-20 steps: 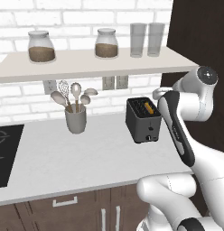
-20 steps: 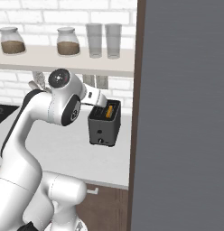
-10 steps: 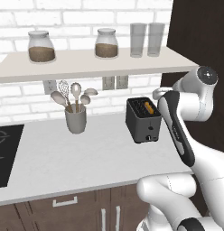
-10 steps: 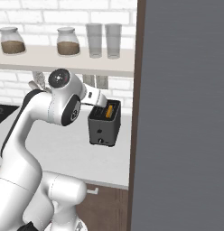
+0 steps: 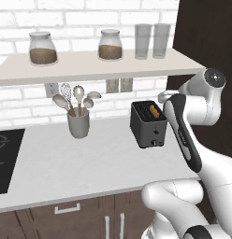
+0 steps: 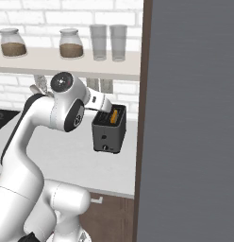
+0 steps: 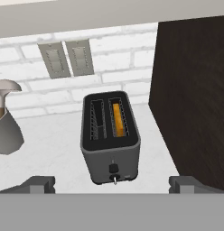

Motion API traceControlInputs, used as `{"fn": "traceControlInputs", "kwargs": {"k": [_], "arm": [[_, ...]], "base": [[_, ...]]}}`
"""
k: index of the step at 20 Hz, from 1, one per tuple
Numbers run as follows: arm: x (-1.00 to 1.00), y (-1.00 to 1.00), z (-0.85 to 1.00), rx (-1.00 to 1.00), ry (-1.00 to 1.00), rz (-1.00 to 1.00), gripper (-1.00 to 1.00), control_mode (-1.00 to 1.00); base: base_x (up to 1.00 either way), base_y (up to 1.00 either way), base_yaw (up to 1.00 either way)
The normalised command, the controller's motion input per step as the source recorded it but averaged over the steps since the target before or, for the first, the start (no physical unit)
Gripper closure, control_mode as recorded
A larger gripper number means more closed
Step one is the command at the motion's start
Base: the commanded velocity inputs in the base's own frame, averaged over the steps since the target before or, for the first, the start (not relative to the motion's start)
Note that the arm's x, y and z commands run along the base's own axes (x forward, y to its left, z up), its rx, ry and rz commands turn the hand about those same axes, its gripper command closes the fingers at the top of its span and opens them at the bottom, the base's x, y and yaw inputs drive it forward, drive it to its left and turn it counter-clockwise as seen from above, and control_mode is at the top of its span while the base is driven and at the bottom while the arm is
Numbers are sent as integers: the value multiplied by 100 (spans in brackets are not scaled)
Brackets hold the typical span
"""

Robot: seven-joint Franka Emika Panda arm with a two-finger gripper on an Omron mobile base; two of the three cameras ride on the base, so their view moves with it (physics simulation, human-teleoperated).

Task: Start the toaster. Once the lever pops up, take the bread to the plate on the dining counter.

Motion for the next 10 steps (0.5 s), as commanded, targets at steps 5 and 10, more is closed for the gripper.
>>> {"fn": "traceControlInputs", "kwargs": {"k": [5,10], "arm": [[0,0,0,0,0,0,-100,-100],[0,0,0,0,0,0,-100,-100]], "base": [[0,0,0],[0,0,0]]}}
